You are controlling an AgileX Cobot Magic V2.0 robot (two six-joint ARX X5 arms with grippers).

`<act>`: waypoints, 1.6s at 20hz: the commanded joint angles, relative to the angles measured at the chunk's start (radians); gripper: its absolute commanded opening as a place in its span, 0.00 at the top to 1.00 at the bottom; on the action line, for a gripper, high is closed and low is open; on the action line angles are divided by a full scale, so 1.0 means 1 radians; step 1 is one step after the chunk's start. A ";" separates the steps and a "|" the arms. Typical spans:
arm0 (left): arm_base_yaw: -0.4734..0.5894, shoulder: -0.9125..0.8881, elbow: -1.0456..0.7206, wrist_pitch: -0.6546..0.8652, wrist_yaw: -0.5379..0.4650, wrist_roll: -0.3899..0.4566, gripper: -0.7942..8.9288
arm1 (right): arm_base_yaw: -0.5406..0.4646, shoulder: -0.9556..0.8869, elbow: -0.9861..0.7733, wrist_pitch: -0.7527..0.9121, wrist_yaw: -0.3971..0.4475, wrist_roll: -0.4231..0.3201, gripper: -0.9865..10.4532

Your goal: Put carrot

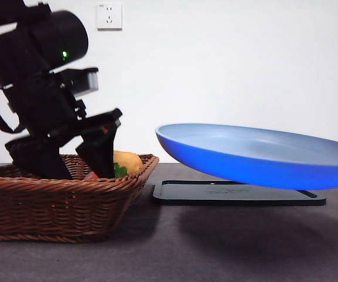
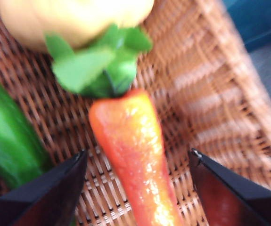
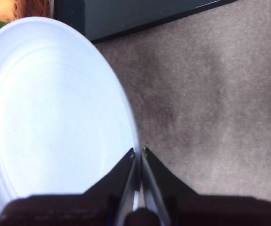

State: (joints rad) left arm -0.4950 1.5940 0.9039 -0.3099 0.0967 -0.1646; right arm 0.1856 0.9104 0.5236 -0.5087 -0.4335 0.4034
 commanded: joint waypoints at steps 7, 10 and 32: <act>-0.019 0.027 0.014 -0.006 -0.041 0.023 0.81 | 0.005 0.003 0.013 0.010 -0.001 0.000 0.91; -0.021 0.026 0.016 -0.005 -0.041 0.035 0.81 | 0.005 0.003 0.013 0.010 -0.001 0.000 0.91; -0.382 -0.091 0.266 -0.031 0.139 -0.018 0.80 | 0.006 0.006 0.013 -0.006 -0.002 -0.001 0.91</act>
State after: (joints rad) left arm -0.8692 1.4899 1.1614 -0.3477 0.2413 -0.1772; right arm 0.1860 0.9100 0.5236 -0.5259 -0.4332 0.4038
